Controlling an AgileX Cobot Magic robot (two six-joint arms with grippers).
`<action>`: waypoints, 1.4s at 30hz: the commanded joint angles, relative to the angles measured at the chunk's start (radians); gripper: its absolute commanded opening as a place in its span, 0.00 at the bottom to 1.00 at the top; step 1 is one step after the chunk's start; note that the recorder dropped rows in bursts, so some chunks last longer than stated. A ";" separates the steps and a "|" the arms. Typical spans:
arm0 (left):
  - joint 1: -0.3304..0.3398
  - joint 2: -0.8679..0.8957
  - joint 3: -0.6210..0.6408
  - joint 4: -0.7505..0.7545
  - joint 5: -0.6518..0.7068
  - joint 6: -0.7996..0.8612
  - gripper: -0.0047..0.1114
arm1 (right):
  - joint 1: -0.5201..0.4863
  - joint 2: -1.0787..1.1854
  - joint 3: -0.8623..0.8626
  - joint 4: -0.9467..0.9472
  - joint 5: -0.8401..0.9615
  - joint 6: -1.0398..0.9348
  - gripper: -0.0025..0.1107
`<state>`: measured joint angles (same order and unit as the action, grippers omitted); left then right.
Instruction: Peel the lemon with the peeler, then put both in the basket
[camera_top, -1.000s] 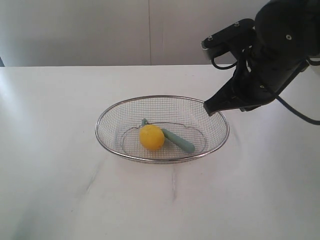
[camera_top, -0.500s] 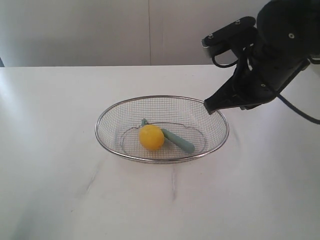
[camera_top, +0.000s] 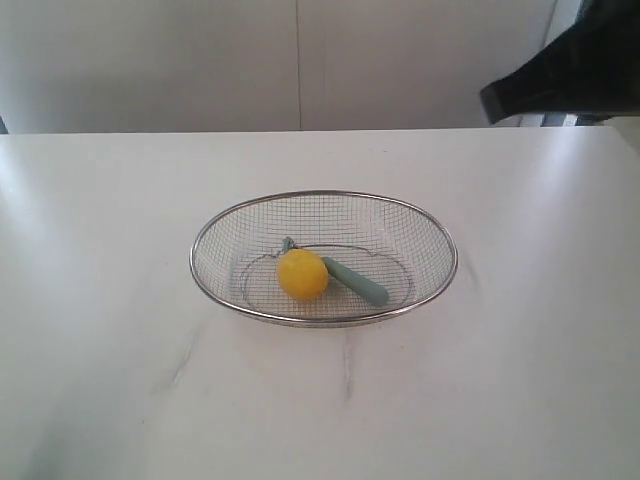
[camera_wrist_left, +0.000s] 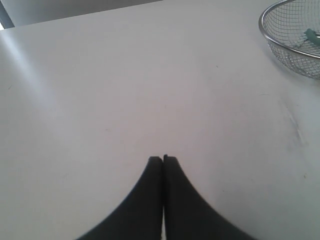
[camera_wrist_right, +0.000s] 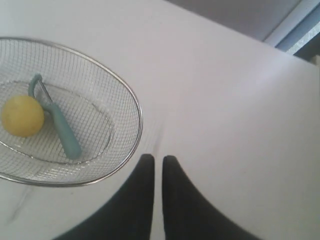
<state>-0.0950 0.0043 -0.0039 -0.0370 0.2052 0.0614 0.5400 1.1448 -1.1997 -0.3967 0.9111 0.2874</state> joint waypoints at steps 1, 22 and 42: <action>0.001 -0.004 0.004 -0.003 -0.004 -0.001 0.04 | -0.017 -0.143 0.002 0.001 -0.002 0.005 0.08; 0.001 -0.004 0.004 -0.003 -0.004 -0.001 0.04 | -0.397 -0.947 0.002 -0.007 0.005 0.005 0.08; 0.001 -0.004 0.004 -0.003 -0.004 -0.001 0.04 | -0.397 -0.933 0.004 0.003 0.011 0.031 0.08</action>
<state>-0.0950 0.0043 -0.0039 -0.0370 0.2052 0.0614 0.1502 0.2093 -1.2004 -0.3971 0.9168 0.3133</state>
